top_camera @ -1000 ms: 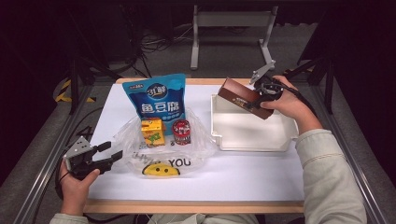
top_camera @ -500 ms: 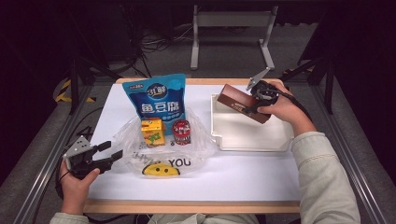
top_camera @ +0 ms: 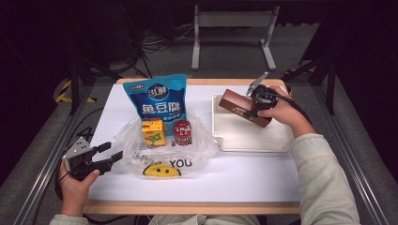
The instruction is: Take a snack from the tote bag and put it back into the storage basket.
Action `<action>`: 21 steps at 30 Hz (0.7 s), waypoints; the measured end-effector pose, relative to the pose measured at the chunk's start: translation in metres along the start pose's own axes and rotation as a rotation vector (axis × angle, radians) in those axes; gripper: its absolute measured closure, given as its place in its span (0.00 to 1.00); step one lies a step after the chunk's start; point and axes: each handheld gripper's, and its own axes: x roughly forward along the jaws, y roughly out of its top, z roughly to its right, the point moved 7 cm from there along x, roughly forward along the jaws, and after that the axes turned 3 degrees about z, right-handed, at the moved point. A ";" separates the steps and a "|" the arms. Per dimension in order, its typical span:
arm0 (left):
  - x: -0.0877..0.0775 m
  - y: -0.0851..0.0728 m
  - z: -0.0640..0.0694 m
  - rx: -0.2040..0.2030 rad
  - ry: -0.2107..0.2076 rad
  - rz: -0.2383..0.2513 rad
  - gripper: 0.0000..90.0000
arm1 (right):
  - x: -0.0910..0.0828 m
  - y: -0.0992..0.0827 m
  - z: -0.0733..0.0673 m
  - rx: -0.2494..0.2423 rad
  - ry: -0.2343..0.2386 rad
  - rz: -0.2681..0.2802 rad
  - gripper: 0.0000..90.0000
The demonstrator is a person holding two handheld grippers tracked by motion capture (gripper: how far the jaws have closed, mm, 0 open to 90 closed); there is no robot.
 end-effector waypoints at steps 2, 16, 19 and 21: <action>-0.001 0.000 0.000 -0.002 0.001 0.004 0.40 | 0.002 -0.002 0.000 0.000 0.000 -0.015 0.47; -0.003 -0.002 0.000 -0.003 0.006 -0.002 0.40 | 0.014 -0.004 0.000 -0.016 -0.001 -0.053 0.47; -0.003 -0.003 -0.001 -0.006 0.008 0.000 0.40 | 0.017 -0.004 -0.001 -0.026 -0.001 -0.061 0.47; -0.004 -0.003 -0.001 -0.006 0.009 -0.001 0.40 | 0.018 -0.003 -0.001 -0.027 -0.003 -0.065 0.47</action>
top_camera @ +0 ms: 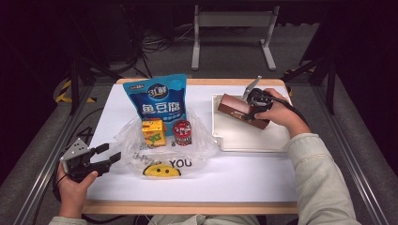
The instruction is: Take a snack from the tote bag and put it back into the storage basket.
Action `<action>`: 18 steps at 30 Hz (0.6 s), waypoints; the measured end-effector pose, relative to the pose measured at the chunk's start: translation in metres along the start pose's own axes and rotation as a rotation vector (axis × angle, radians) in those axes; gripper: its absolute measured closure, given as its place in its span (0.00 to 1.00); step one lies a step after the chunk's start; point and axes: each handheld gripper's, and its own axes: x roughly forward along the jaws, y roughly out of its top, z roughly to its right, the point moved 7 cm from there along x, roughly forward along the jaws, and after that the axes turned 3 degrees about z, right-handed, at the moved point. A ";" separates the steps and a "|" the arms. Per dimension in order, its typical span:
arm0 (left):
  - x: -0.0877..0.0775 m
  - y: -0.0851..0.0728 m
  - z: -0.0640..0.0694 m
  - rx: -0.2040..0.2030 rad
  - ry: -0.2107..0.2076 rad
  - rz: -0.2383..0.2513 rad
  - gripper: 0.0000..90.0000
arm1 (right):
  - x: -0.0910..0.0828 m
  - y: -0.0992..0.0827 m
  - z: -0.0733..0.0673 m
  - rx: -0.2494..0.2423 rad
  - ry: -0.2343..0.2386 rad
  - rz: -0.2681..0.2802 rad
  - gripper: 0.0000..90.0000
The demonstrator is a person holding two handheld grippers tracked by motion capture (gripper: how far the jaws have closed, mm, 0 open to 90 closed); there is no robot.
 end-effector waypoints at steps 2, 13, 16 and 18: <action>0.000 0.000 0.000 -0.001 0.000 -0.002 0.40 | 0.000 0.000 0.000 -0.002 -0.004 -0.003 0.47; 0.002 0.001 0.000 0.002 -0.004 -0.002 0.40 | 0.008 0.000 0.000 -0.014 -0.010 -0.050 0.47; 0.002 0.001 0.000 0.003 -0.004 -0.002 0.40 | 0.010 0.000 -0.001 -0.015 -0.012 -0.056 0.47; 0.002 0.001 0.000 0.001 -0.004 -0.002 0.40 | 0.011 0.000 0.000 -0.017 -0.012 -0.059 0.47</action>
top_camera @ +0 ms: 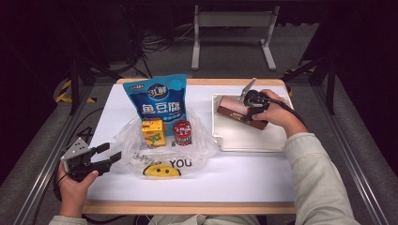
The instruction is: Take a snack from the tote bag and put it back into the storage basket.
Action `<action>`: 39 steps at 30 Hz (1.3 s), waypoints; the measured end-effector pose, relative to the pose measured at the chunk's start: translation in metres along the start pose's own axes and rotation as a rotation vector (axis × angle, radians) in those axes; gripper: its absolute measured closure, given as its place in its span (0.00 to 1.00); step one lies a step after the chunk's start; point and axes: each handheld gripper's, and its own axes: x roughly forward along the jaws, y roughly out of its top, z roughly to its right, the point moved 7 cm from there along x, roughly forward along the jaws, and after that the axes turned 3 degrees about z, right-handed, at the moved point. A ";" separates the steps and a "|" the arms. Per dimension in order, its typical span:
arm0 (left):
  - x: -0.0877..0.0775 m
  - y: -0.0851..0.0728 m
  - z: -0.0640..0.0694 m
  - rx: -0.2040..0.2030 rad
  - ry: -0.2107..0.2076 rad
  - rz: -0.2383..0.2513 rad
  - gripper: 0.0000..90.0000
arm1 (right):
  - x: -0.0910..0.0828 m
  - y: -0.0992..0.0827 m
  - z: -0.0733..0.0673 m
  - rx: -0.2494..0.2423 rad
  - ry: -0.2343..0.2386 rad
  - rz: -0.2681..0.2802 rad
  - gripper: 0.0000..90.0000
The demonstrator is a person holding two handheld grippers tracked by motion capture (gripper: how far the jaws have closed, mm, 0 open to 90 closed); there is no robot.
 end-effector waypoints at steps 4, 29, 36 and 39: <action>0.000 0.000 0.000 0.001 -0.001 0.000 0.40 | 0.001 0.000 0.001 0.001 -0.002 -0.004 0.46; 0.001 0.001 -0.001 0.000 -0.002 0.005 0.40 | -0.012 0.003 0.001 0.023 -0.038 0.061 0.40; 0.004 0.003 0.000 0.003 -0.007 0.005 0.40 | -0.034 0.009 -0.008 0.044 -0.058 0.173 0.51; 0.006 0.005 0.001 0.005 -0.010 0.006 0.40 | -0.040 0.008 -0.012 0.067 -0.063 0.219 0.61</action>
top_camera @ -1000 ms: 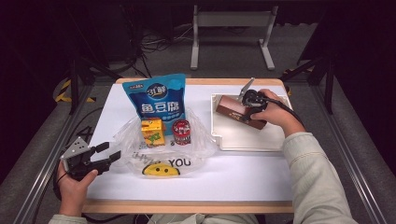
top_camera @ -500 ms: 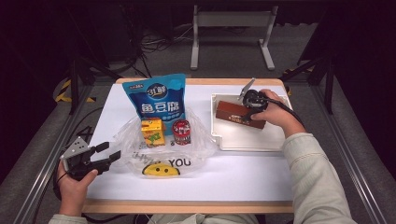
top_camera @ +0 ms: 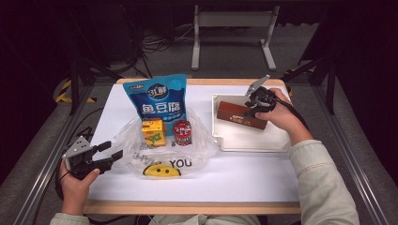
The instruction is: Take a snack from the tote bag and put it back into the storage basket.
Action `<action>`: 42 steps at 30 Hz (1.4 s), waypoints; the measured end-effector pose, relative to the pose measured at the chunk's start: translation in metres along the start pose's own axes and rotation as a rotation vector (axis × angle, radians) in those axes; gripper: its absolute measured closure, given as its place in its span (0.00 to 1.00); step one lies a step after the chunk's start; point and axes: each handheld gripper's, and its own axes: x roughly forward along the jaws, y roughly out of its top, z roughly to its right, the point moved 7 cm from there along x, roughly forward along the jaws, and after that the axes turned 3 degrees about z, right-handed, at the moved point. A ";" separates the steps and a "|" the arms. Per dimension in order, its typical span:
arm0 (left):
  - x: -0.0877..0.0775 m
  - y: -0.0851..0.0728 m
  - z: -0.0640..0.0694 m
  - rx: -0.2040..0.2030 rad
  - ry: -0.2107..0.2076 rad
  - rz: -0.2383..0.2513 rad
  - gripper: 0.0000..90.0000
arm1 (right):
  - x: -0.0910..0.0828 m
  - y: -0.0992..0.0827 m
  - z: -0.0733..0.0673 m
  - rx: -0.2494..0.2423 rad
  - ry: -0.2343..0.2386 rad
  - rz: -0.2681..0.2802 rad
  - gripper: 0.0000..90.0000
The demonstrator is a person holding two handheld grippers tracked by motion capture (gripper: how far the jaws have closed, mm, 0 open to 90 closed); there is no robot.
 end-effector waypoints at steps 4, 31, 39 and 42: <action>0.002 0.001 0.000 0.002 -0.003 0.001 0.40 | -0.005 -0.003 -0.004 0.060 0.016 0.046 0.73; 0.008 0.005 0.000 0.008 -0.015 0.004 0.40 | 0.012 -0.035 -0.016 0.321 -0.029 0.042 1.00; 0.008 0.005 0.000 0.008 -0.014 0.004 0.40 | 0.011 -0.035 -0.009 0.350 -0.083 0.027 1.00; 0.008 0.005 0.001 0.009 -0.015 0.002 0.40 | 0.011 -0.036 -0.005 0.356 -0.099 0.023 1.00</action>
